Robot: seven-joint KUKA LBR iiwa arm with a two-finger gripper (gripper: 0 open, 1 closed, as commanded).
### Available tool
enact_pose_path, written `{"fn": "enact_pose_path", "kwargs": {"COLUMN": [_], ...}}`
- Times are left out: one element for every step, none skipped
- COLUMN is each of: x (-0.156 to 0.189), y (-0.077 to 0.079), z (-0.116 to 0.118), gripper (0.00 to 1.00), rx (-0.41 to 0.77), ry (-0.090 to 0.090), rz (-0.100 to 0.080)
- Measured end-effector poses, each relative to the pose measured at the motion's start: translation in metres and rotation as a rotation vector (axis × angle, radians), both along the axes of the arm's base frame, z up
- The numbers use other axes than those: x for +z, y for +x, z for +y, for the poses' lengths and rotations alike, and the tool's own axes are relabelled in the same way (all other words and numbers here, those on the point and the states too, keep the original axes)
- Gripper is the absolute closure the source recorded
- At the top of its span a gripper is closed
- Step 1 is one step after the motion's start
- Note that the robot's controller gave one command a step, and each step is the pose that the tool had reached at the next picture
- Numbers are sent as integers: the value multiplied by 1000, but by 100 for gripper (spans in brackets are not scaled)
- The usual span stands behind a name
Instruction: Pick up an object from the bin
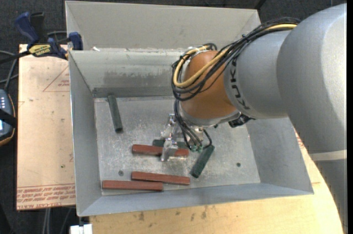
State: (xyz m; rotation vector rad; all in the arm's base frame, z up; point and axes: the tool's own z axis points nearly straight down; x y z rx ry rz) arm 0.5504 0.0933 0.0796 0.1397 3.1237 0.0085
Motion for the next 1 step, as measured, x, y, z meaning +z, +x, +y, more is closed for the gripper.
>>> {"fn": "enact_pose_path", "kwargs": {"x": [125], "y": [18], "z": [-9], "gripper": [100], "rx": [23], "ry": [-4], "rz": [13]}}
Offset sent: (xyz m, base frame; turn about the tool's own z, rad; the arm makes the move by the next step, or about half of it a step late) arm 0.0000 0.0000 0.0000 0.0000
